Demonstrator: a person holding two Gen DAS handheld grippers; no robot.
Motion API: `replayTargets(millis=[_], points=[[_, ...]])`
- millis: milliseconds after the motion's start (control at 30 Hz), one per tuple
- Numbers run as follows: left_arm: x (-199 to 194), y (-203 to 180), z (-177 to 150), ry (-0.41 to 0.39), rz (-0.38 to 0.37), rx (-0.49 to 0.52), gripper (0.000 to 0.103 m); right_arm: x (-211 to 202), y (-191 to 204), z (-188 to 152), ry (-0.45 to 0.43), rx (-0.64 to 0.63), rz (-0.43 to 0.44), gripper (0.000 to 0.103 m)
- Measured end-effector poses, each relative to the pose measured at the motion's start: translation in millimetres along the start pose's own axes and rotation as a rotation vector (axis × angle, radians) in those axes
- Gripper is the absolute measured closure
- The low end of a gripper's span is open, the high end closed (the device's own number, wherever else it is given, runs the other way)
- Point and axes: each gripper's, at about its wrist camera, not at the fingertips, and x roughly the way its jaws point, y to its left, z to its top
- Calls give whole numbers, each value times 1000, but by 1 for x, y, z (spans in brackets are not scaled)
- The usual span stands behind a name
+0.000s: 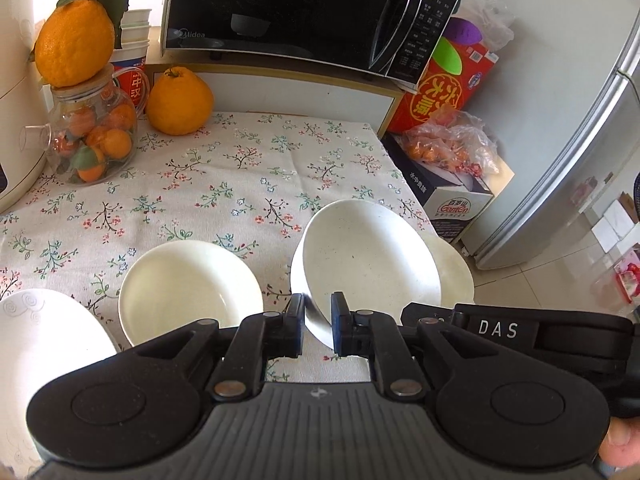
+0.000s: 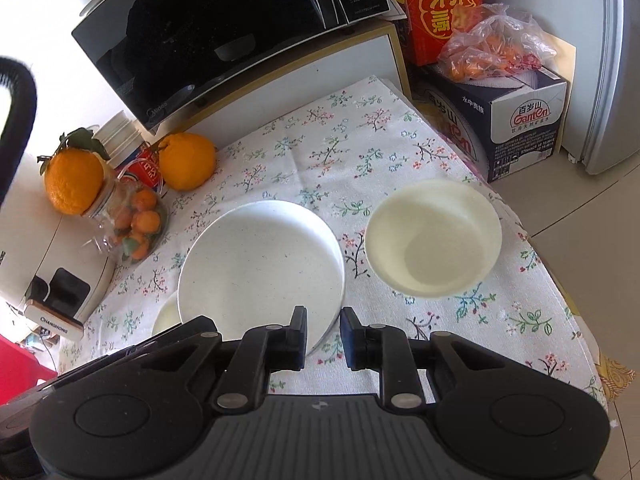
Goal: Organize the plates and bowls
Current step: 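Lift the cream bowl with both grippers and carry it over the white bowl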
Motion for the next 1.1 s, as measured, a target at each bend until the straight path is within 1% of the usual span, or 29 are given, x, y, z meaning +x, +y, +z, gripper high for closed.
replayTargets(millis=[100,200,333,433,667,767,900,1100], points=[[-6,0,-9,9,-3,6,91,0,-2,-13,31,-16,-3,87],[-9,1,-19,22,11,17,91,2,0,-28,65,-52,-6,87],[-8,7,-32,70,23,8,91,6,4,-46,110,-103,-19,87],[-8,11,-41,99,24,5,91,7,5,-55,127,-128,-23,87],[2,12,-48,140,38,13,91,8,4,-58,133,-143,-33,87],[6,15,-49,161,35,1,90,12,2,-58,145,-143,-36,87],[8,16,-50,173,42,0,90,18,2,-60,163,-147,-38,87],[10,18,-51,182,47,-4,89,20,3,-60,169,-153,-27,85]])
